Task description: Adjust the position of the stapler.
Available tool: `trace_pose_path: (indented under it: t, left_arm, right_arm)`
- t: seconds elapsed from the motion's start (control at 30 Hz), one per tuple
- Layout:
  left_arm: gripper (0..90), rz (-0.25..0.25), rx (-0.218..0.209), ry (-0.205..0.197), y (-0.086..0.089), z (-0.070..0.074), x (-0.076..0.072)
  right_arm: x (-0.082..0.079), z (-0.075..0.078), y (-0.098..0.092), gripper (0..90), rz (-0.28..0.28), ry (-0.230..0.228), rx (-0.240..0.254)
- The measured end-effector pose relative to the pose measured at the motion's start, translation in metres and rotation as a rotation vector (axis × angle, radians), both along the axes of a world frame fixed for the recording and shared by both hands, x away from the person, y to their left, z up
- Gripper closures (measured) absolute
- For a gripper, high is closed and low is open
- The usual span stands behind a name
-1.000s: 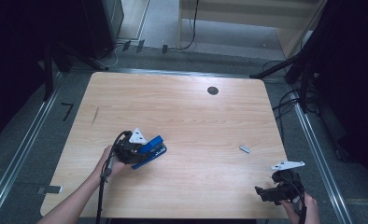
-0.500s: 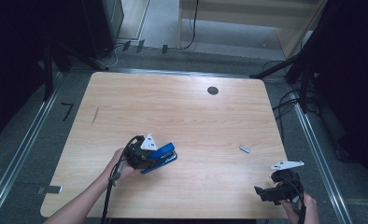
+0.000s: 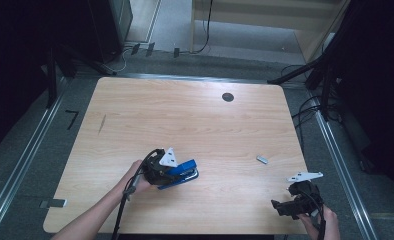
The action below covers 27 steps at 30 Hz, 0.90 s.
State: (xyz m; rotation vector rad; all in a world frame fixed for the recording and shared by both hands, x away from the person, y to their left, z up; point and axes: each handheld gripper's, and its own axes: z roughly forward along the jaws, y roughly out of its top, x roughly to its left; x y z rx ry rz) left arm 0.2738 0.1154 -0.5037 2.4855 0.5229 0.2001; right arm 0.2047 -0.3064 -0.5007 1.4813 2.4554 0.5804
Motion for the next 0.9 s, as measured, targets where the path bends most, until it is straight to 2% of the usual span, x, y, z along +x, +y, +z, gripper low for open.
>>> trace_pose_path:
  t: [0.03, 0.1, 0.27, 0.6, 0.9]
  left_arm:
    - [66.7, -0.025, 0.001, 0.002, -0.005, 0.000, -0.001]
    - [66.8, -0.036, 0.002, 0.005, -0.008, 0.000, -0.001]
    - [66.7, -0.106, 0.008, 0.004, -0.024, -0.001, -0.004]
    - [66.7, -0.170, 0.013, 0.002, -0.038, -0.001, -0.006]
    - [66.8, -0.206, 0.012, 0.000, -0.045, -0.001, -0.007]
  right_arm:
    - [0.000, 0.000, 0.000, 5.7, -0.001, 0.001, 0.000]
    - [0.000, 0.000, 0.000, 5.7, -0.001, 0.001, -0.001]
    - [0.000, 0.000, 0.000, 5.7, 0.001, 0.001, -0.001]
    - [0.000, -0.001, 0.001, 5.7, 0.005, 0.005, -0.003]
    - [-0.001, -0.001, 0.001, 5.7, 0.005, 0.004, -0.005]
